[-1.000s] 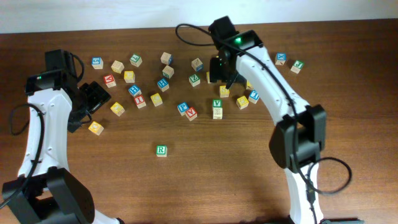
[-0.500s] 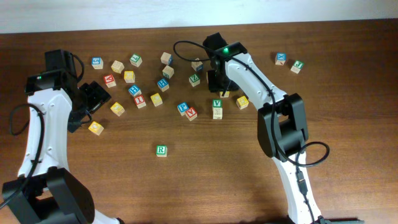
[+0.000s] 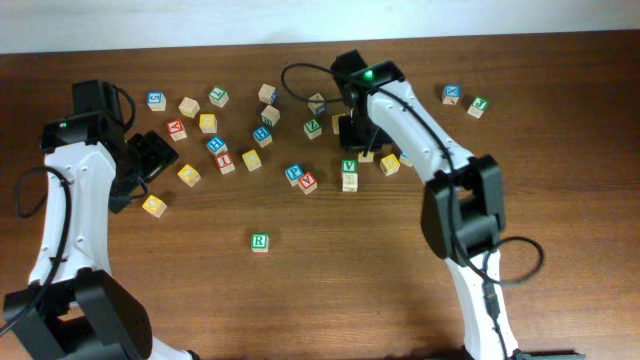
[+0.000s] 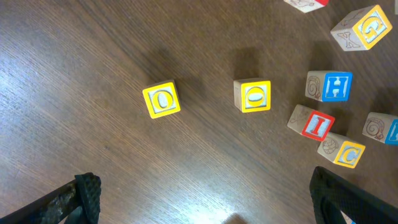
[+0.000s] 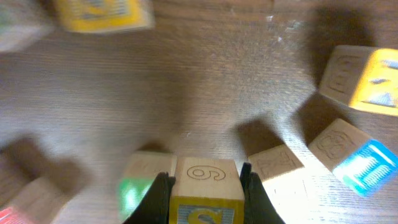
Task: Spell out RSS
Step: 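Reach the right gripper to a yellow S block and grasp it, then place the yellow S block right of the R block, release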
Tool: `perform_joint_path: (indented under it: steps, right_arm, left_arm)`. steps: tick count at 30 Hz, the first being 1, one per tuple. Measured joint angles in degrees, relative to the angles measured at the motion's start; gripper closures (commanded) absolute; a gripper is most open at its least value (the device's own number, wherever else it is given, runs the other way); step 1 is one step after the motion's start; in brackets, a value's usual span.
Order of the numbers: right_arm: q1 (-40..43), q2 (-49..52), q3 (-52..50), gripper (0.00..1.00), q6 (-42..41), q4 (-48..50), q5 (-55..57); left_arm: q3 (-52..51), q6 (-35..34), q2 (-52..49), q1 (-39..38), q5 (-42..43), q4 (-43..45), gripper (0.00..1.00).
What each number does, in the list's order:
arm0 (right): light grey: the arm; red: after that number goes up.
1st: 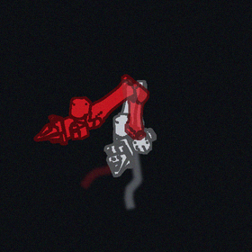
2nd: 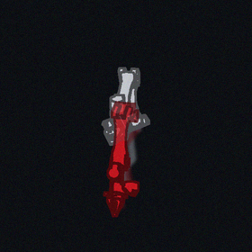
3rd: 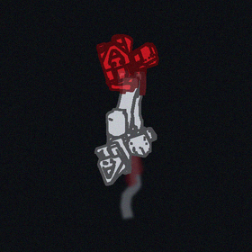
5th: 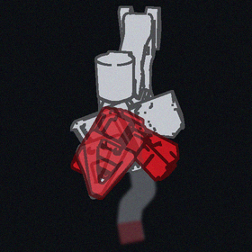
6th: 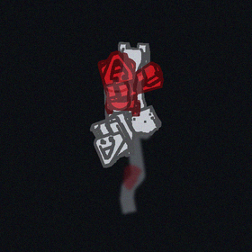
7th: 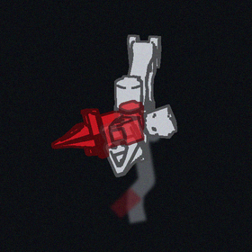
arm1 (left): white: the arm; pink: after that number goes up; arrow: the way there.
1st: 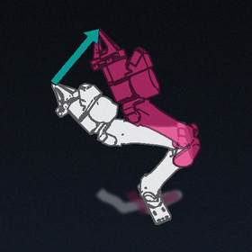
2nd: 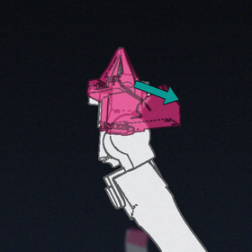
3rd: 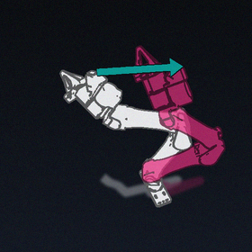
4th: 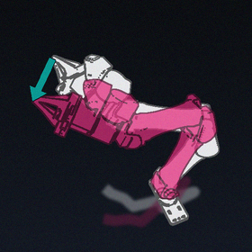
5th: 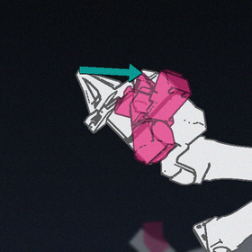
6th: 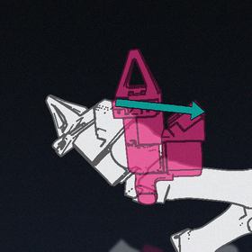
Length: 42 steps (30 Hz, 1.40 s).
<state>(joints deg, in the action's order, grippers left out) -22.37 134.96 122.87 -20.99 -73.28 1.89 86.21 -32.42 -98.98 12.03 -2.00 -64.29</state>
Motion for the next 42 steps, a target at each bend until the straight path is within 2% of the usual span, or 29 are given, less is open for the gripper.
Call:
perform_joint_path:
  steps: [3,5,7,11,14,18,20,22,35,42]
  right_arm:
    - [-0.9,-11.67,1.25,0.89,-0.04,-14.4,-6.8]
    - [-2.84,-13.66,1.66,0.89,-0.07,-16.5,-7.91]
    - [-9.64,-13.03,-3.48,0.89,-0.46,-14.36,-8.81]
    - [-21.03,-12.15,-16.59,0.89,-10.93,0.57,-9.75]
    - [-24.28,-12.02,-22.73,0.88,-19.67,7.93,-9.01]
    - [-25.35,-12.0,-28.72,0.87,-24.09,17.42,-8.17]
    - [-25.86,-12.0,-30.16,0.82,-25.14,18.25,-7.87]
    - [-25.99,-11.98,-30.21,0.72,-25.97,19.26,-7.32]
    - [-26.01,-11.98,-30.21,0.74,-26.38,21.16,-8.74]
    - [-26.01,-11.98,-30.21,0.7,-26.4,21.53,-8.87]
  left_arm:
    - [0.0,0.0,0.0,0.0,0.0,-0.02,0.01]
    - [0.0,0.0,0.0,0.0,0.0,0.0,0.01]
    - [0.0,0.0,0.0,0.0,0.0,0.09,0.01]
    - [0.0,0.0,0.0,0.0,-0.04,0.11,0.01]
    - [0.0,0.0,0.0,0.0,0.0,0.04,0.01]
    - [-0.02,0.0,0.0,0.0,-0.02,0.04,0.01]
    - [0.0,0.0,0.0,0.0,0.0,0.04,0.01]
    - [0.0,0.0,0.0,0.0,0.0,0.04,0.01]
    - [0.0,0.02,0.0,0.0,0.0,0.04,0.01]
    - [0.0,0.0,0.0,0.0,0.0,0.04,0.01]
